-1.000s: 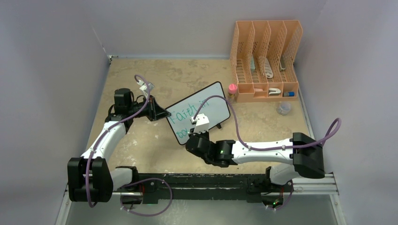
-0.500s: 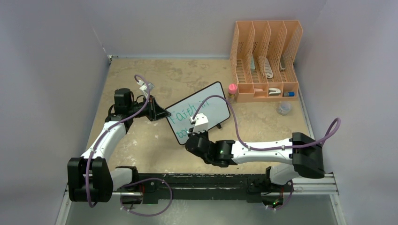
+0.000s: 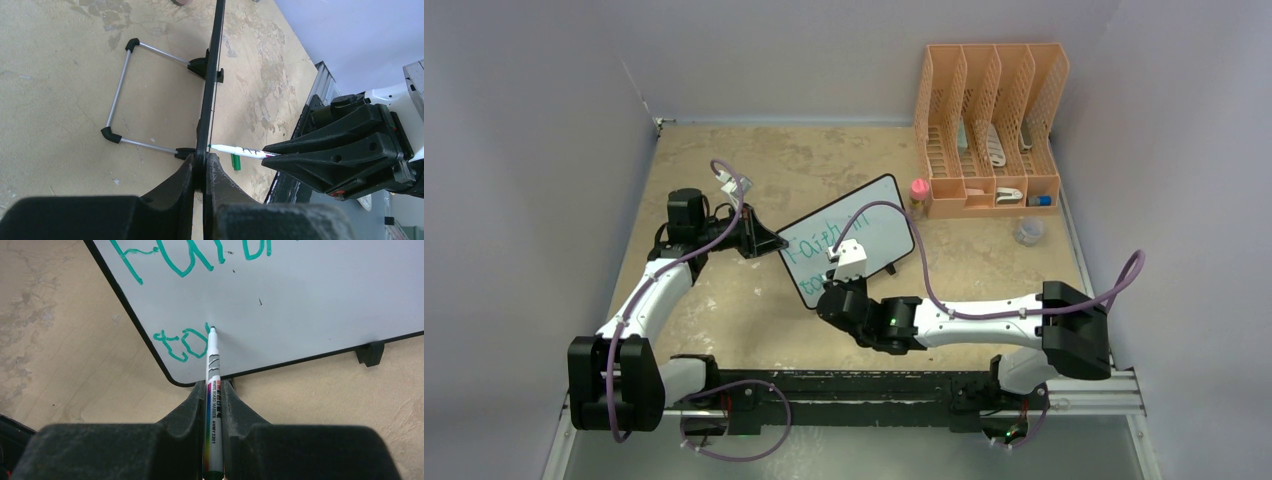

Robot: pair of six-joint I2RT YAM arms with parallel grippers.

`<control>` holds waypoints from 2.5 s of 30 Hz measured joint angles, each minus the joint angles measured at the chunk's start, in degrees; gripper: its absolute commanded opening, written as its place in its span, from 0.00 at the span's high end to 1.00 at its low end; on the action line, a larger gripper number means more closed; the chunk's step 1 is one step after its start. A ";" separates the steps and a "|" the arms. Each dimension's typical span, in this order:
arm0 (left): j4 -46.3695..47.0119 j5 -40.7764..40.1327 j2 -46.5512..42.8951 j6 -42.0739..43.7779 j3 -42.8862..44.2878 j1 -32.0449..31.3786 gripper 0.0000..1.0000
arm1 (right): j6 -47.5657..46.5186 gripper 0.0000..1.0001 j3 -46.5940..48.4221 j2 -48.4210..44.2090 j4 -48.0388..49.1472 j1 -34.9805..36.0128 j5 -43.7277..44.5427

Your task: Write a sentence on the whiteboard

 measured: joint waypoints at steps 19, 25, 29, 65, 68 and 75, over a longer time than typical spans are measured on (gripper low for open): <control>-0.02 -0.20 0.00 0.02 0.00 -0.04 1.00 | -0.15 1.00 0.02 0.02 1.31 -0.31 -0.07; -0.04 -0.39 0.00 0.04 0.00 -0.04 1.00 | 0.66 1.00 0.02 0.02 0.70 -0.52 -0.04; -0.04 -0.46 0.00 0.07 0.00 -0.11 1.00 | 1.33 1.00 0.02 0.00 0.42 -0.63 -0.04; -0.04 -0.63 0.00 0.11 0.04 -0.22 1.00 | 4.81 1.00 -1.16 -0.20 -2.95 -0.85 -1.57; -0.07 -0.63 0.00 0.11 0.07 -0.24 1.00 | 4.90 1.00 -1.31 -0.24 -2.95 -0.85 -1.62; -0.07 -0.63 0.00 0.11 0.11 -0.24 1.00 | 5.03 1.00 -1.36 -0.59 -2.97 -0.94 -1.64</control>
